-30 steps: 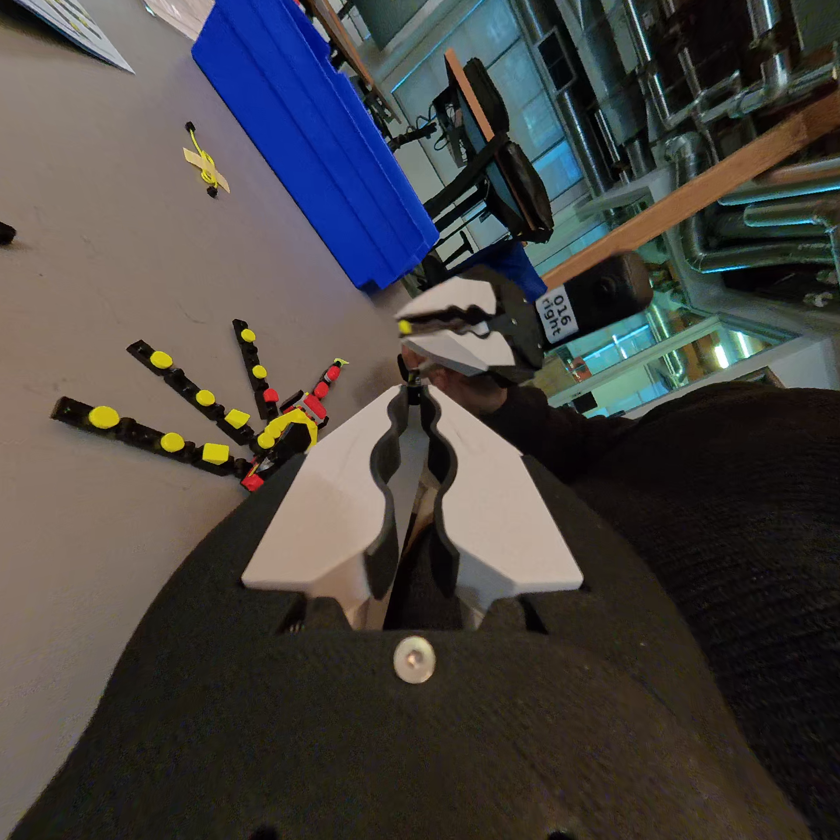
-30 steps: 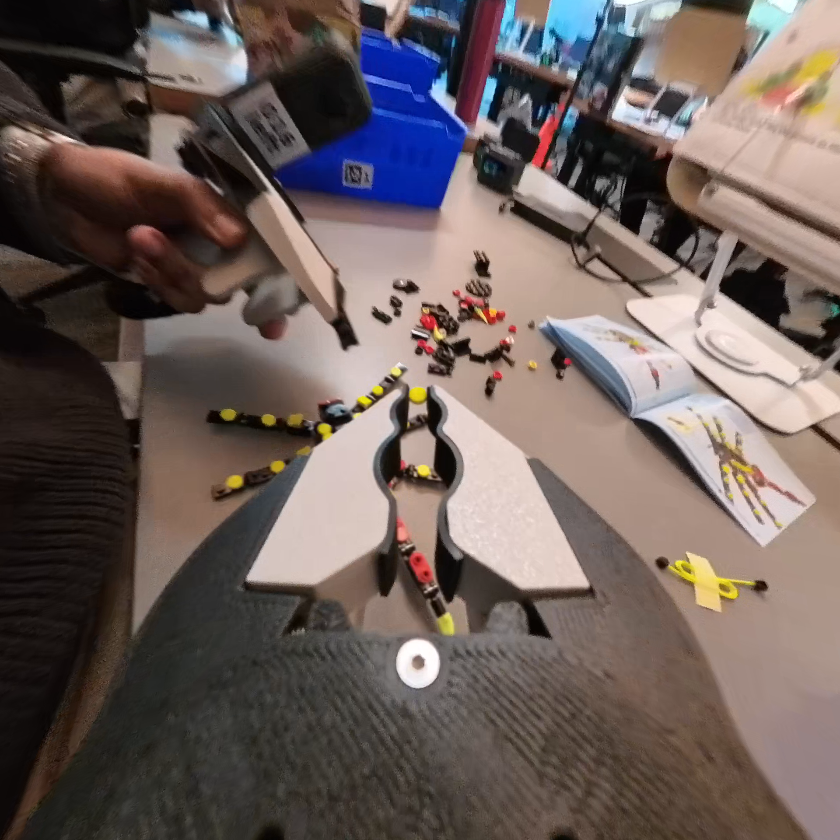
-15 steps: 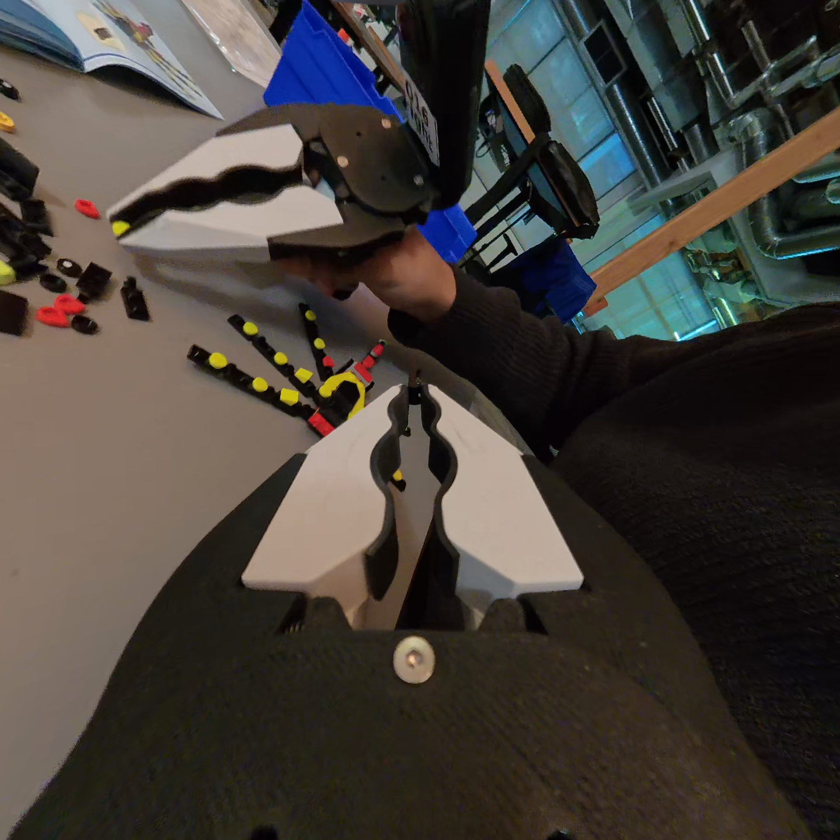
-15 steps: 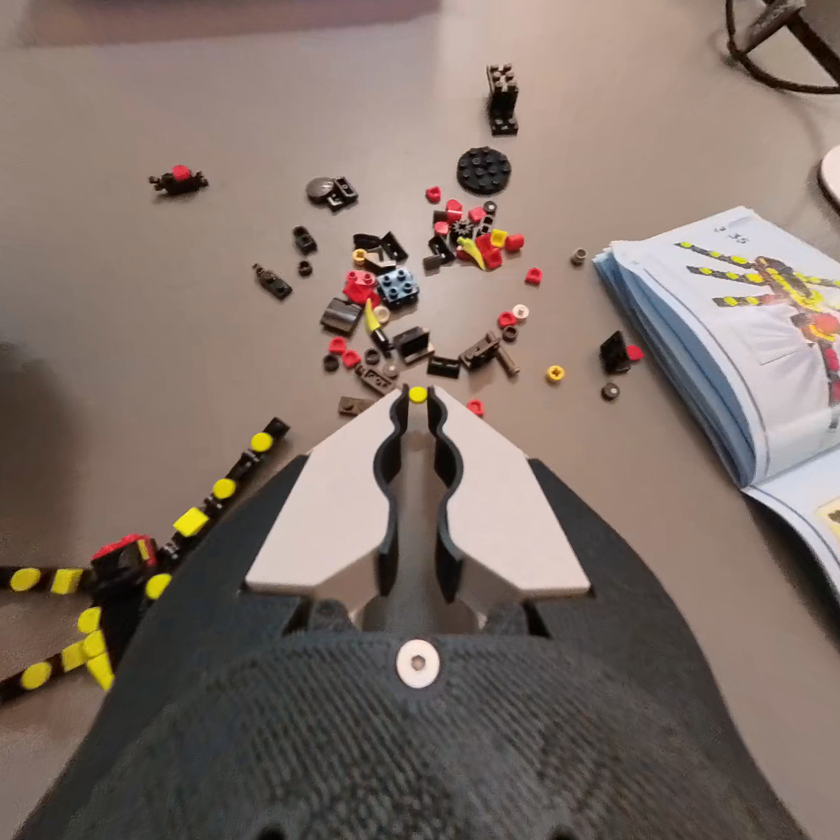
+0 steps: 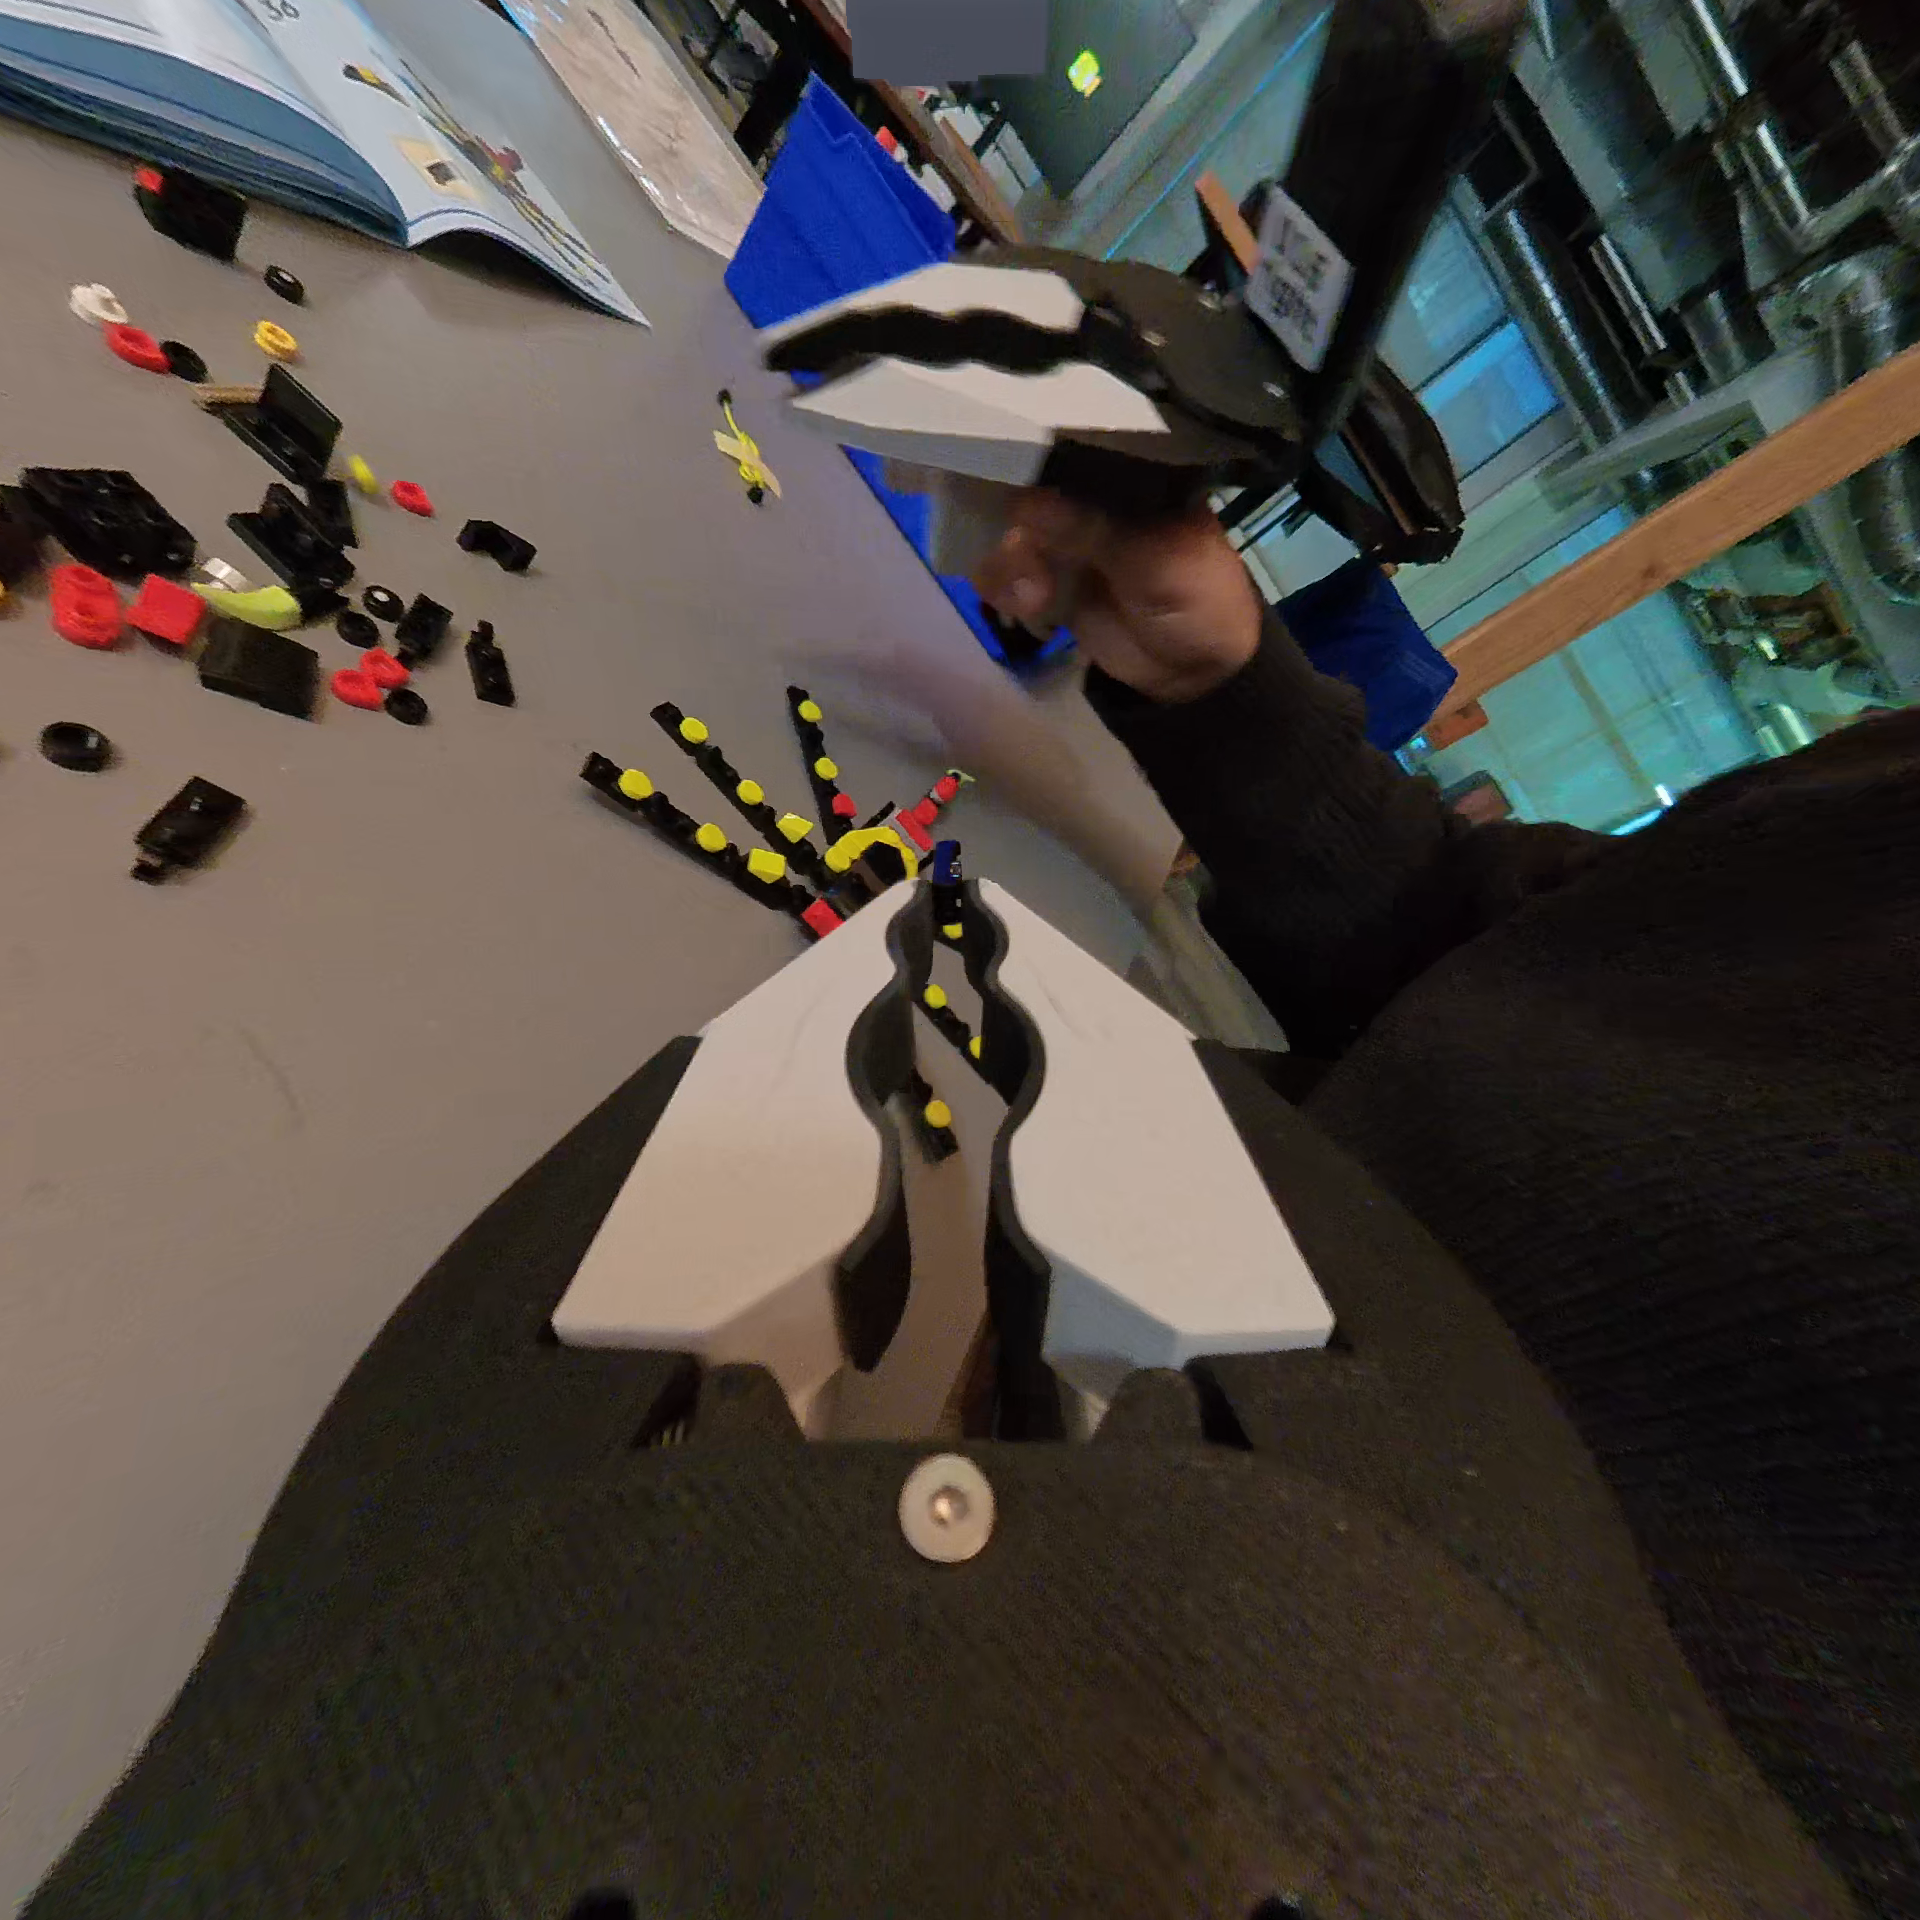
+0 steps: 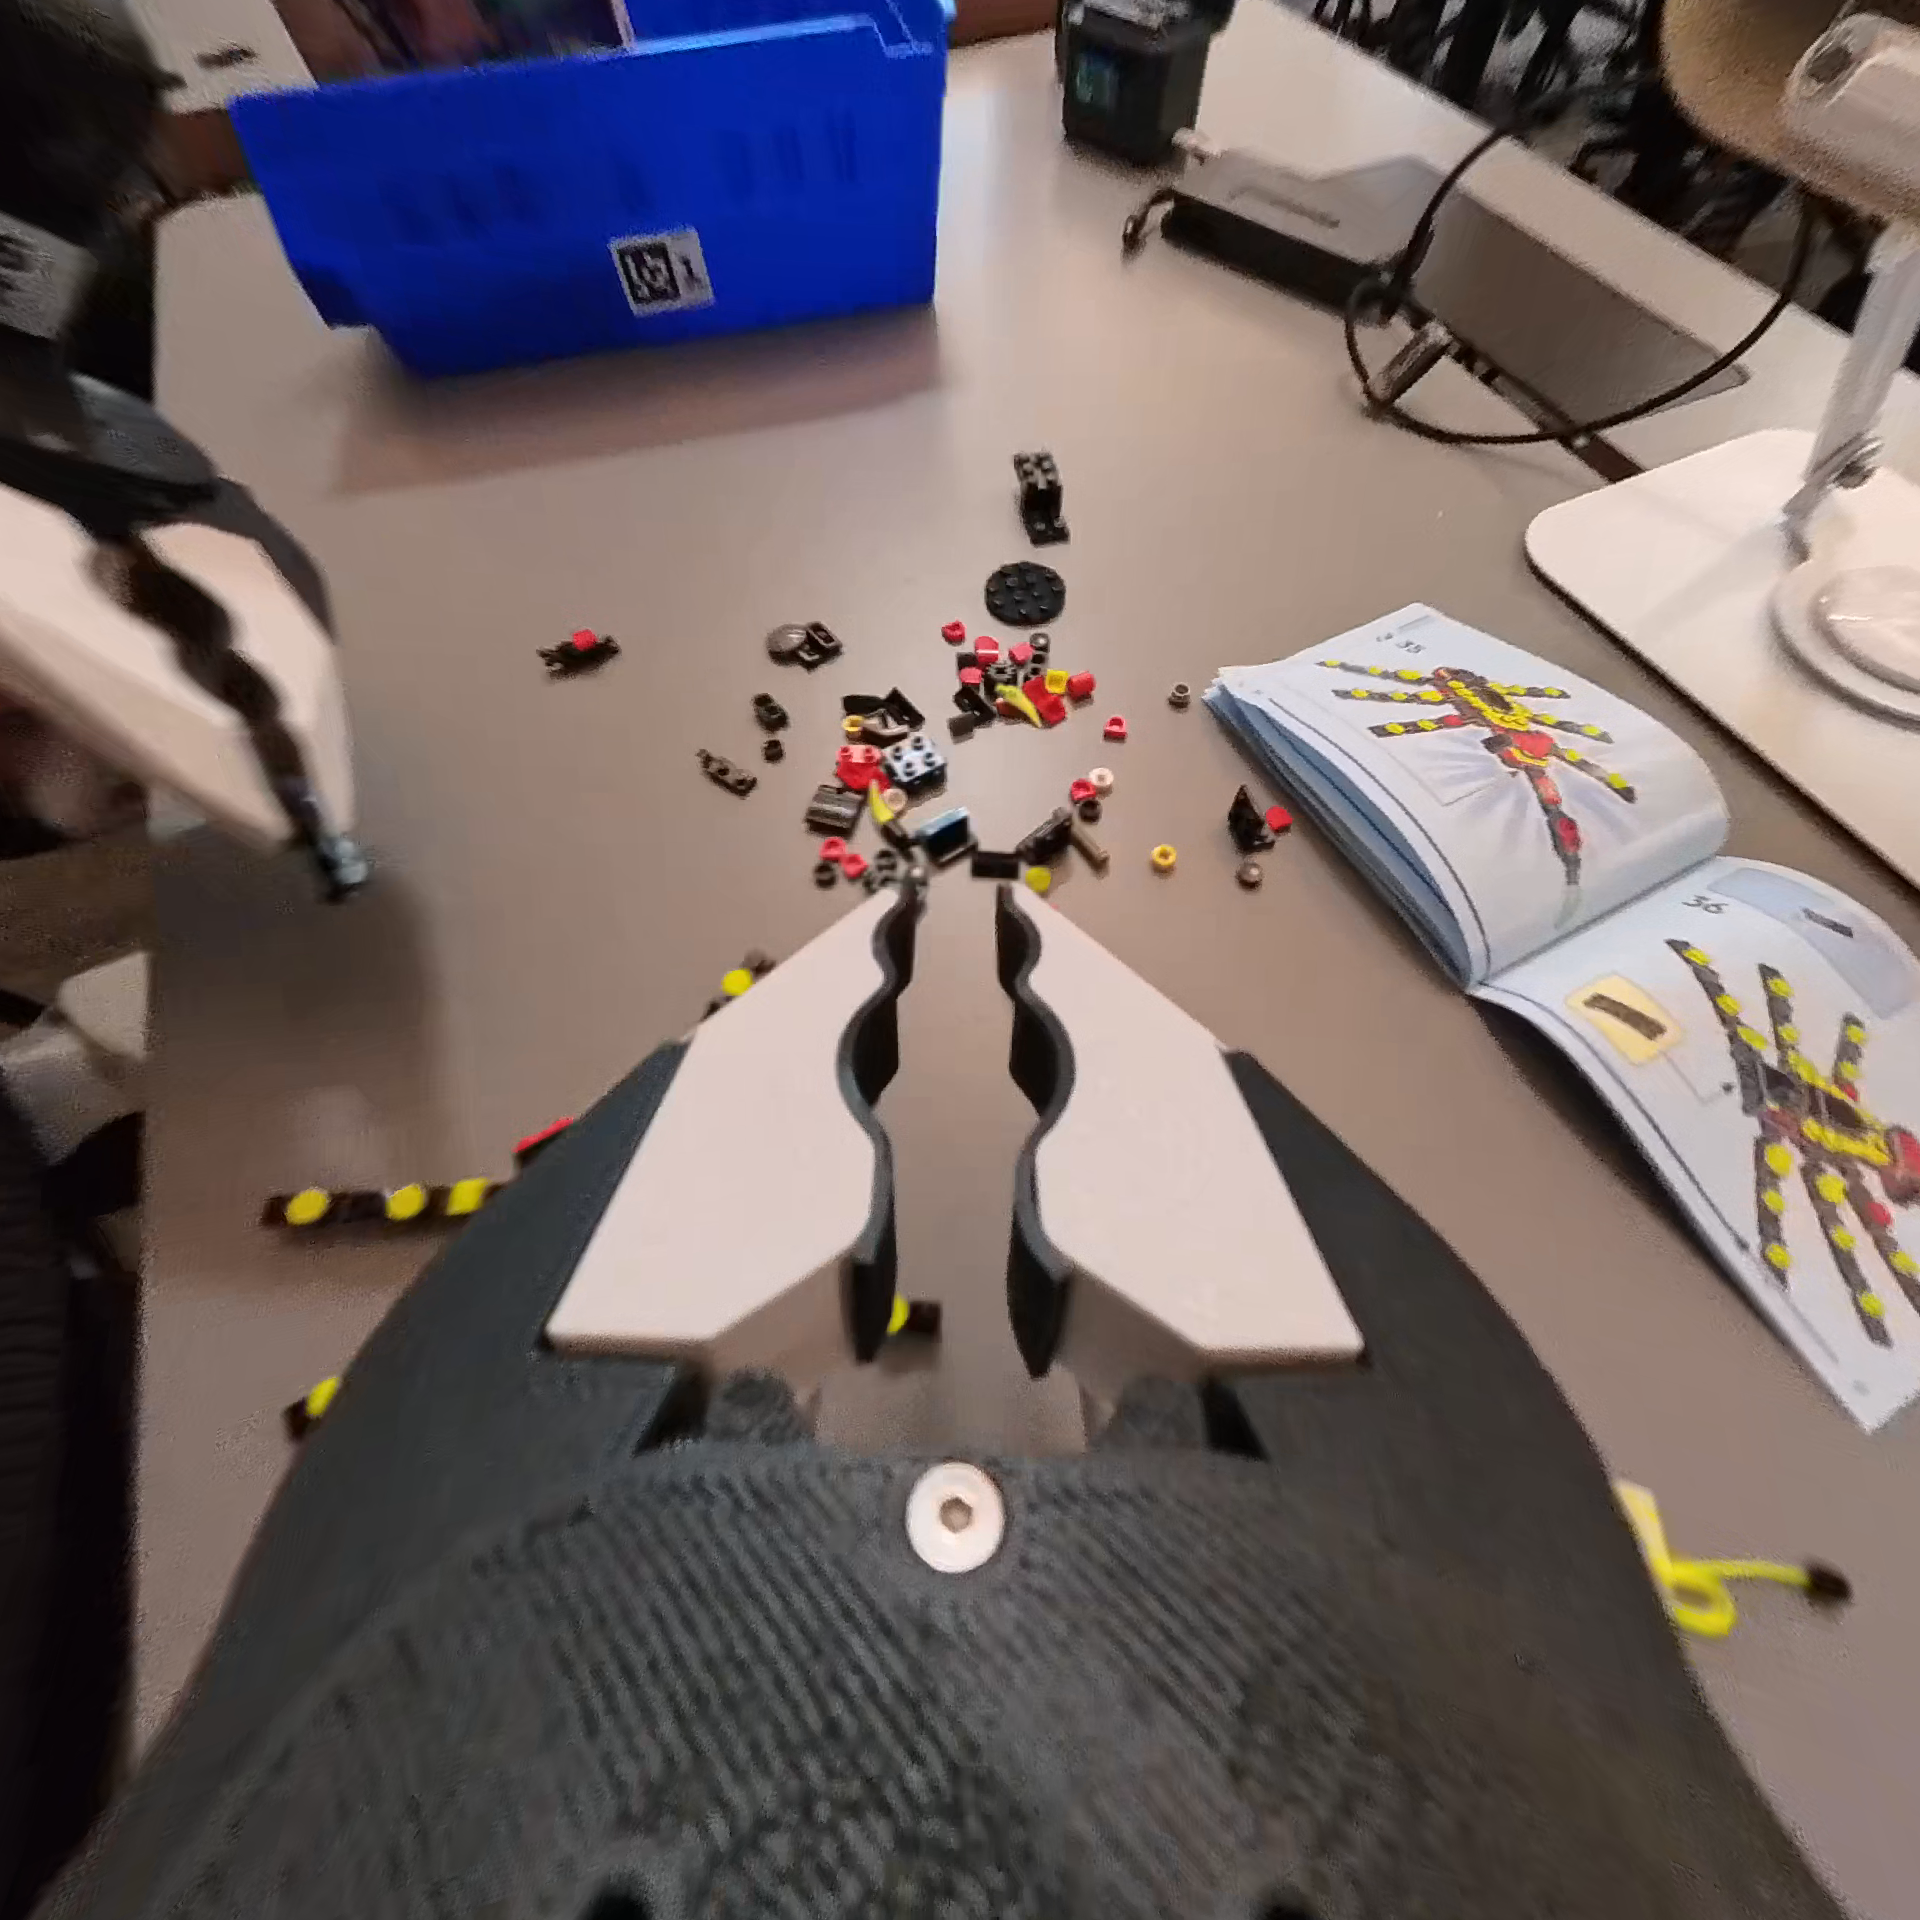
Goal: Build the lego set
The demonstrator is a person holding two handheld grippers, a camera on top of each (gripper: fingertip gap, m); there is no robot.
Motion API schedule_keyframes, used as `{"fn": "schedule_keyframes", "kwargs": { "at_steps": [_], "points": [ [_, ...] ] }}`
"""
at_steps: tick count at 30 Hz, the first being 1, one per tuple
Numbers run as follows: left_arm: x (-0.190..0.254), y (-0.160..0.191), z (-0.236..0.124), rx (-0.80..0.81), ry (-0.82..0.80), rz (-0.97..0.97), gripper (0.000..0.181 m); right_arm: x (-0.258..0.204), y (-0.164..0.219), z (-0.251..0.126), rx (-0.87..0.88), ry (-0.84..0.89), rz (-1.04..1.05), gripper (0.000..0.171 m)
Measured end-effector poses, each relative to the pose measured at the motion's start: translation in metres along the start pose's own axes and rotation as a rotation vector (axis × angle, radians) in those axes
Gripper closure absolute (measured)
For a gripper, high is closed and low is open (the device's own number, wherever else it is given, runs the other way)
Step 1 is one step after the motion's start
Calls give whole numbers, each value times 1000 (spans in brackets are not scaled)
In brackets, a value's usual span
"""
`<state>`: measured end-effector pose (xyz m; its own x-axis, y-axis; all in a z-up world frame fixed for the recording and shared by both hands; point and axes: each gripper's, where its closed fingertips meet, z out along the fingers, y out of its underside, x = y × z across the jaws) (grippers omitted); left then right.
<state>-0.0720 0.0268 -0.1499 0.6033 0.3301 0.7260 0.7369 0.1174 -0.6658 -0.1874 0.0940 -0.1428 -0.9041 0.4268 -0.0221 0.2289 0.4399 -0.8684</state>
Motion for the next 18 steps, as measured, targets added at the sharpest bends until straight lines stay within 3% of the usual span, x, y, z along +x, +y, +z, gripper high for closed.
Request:
{"fn": "schedule_keyframes", "kwargs": {
  "at_steps": [6,11,18],
  "points": [
    [-19,13,1,-106,-30,-30,180,-62,34,-31,48,-20,-150,155],
    [-20,39,15,-255,-4,-51,180,-92,80,-8,-159,-54,-439,147],
    [-27,55,16,-328,-18,-83,180,-91,91,-16,-204,-168,-228,154]
  ]
}}
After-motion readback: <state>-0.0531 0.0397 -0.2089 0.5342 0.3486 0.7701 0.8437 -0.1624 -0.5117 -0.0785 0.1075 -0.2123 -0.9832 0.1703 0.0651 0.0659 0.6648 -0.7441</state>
